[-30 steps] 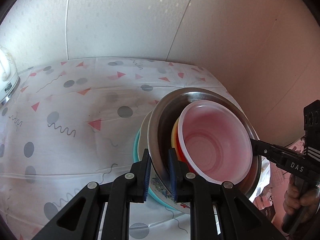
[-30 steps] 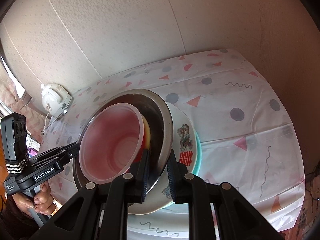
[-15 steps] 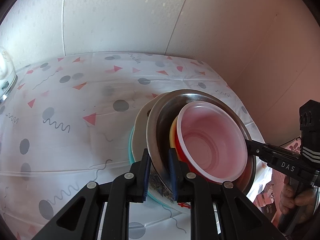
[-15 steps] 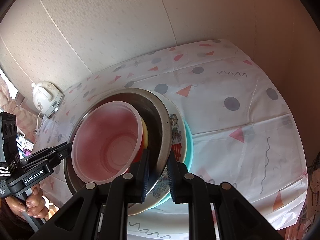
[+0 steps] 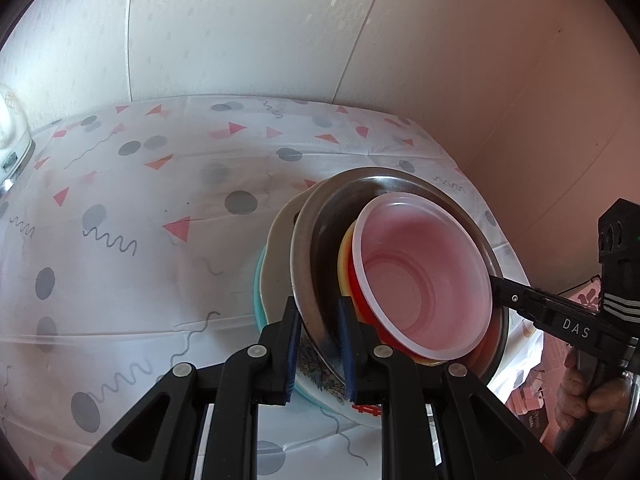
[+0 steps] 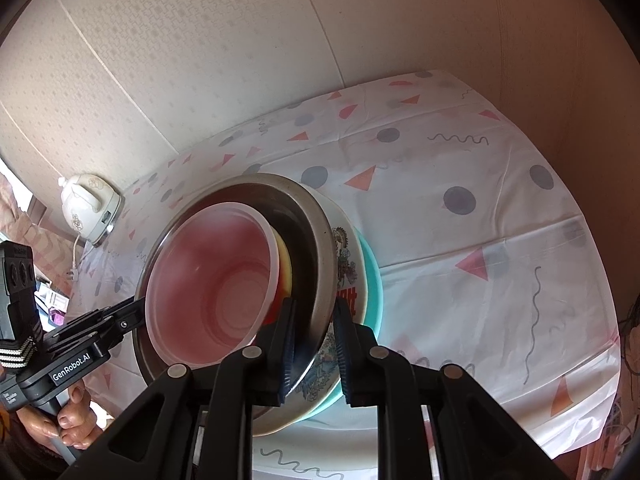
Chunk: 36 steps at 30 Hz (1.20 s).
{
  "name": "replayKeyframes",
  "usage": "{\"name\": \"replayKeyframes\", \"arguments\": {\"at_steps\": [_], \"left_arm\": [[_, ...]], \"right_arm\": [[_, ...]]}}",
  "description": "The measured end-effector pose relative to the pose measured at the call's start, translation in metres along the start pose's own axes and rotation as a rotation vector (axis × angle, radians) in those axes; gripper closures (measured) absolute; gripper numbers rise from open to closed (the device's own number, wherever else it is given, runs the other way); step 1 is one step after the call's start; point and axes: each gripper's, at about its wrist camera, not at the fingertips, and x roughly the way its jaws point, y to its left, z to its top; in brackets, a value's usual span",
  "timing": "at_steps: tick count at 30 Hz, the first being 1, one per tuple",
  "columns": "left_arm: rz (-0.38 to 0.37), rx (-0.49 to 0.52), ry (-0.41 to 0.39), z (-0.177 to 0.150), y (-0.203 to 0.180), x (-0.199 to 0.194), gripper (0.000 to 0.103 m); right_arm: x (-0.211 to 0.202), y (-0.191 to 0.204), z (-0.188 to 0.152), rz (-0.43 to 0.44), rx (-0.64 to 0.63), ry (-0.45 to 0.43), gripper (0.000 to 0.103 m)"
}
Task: Organize plates and bowls
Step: 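Lift the nested steel bowl with both grippers and lower it into the large red-character bowl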
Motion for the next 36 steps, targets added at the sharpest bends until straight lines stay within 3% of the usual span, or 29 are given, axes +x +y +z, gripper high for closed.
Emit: {"name": "replayKeyframes", "arguments": {"at_steps": [27,36], "left_arm": [[0.034,0.012,-0.019,-0.002,-0.004,-0.005,0.084],[0.039,0.000,-0.028,-0.005,-0.003,-0.011,0.084]], "right_arm": [[0.003,0.006,-0.007,-0.029,-0.012,0.006,0.087],[0.002,0.008,-0.009,-0.029,0.009,0.005,0.083]]}}
